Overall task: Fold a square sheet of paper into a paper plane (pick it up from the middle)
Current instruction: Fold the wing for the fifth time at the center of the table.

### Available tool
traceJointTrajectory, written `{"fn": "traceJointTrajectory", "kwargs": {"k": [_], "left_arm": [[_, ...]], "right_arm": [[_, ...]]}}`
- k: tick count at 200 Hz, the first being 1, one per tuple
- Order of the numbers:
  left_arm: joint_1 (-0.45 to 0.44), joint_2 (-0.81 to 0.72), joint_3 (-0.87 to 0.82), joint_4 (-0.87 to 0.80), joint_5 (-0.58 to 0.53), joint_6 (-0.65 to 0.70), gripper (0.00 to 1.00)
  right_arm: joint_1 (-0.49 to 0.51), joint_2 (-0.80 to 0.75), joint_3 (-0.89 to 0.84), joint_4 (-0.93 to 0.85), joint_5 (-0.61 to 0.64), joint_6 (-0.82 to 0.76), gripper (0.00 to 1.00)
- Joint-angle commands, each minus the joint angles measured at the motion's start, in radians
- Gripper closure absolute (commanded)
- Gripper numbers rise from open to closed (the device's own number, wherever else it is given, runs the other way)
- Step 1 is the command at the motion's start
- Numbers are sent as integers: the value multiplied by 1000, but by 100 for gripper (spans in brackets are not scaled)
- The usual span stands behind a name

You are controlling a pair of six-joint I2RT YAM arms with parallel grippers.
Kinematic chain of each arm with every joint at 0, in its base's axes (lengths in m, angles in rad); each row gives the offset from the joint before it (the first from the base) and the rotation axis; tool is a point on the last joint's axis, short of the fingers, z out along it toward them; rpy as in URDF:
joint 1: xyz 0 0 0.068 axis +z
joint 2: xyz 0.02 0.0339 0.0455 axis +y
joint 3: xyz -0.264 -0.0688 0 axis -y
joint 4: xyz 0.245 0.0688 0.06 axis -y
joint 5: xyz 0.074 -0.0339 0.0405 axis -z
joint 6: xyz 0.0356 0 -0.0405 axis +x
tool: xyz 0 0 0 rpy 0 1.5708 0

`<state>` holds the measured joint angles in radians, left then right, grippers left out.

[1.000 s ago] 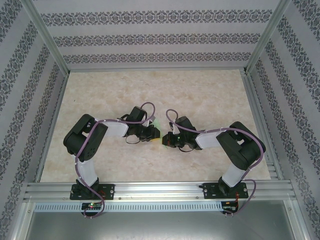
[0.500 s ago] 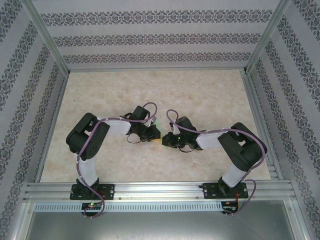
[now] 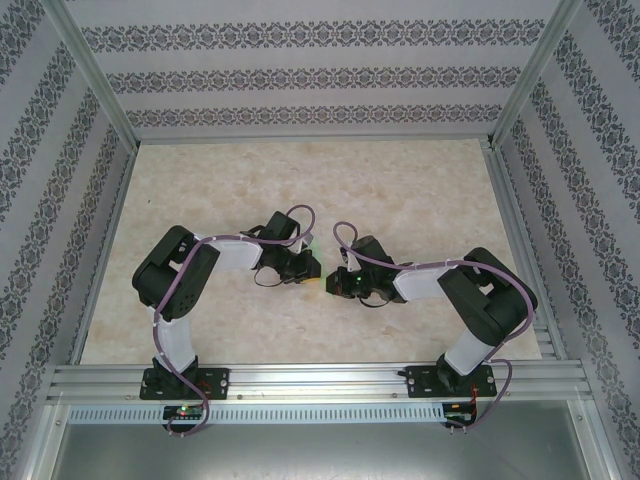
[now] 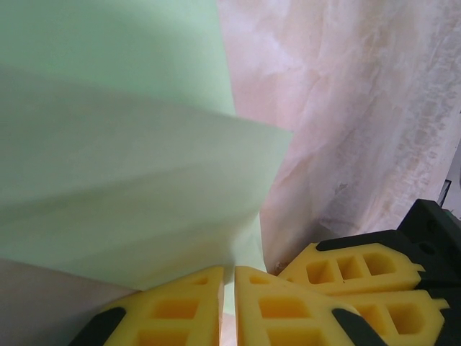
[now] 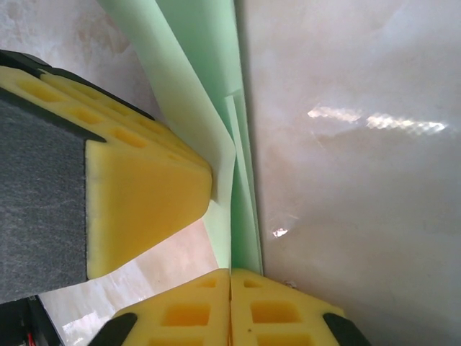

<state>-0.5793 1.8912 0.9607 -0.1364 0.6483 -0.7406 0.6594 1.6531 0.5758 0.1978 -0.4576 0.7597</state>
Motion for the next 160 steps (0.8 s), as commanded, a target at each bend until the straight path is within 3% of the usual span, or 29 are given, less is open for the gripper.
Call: {"fn": "traceJointTrajectory", "kwargs": {"k": [1,83,118,160], "left_arm": [[-8,43,-18,-89,-120,18,86],[-9,38,-17,-90,-121,21,85],[-9,37,-18,-85,-119,18,86],[-10,36,-18,-83,-115,21,85]], "right_arm": [[22,-24,-43,-155,-11,-7,86],[24,-31,-51,-210,10,-12,94],[24,-145,-22,-264,66,-22,84],[22,-213,15,-273,61,-46,83]]}}
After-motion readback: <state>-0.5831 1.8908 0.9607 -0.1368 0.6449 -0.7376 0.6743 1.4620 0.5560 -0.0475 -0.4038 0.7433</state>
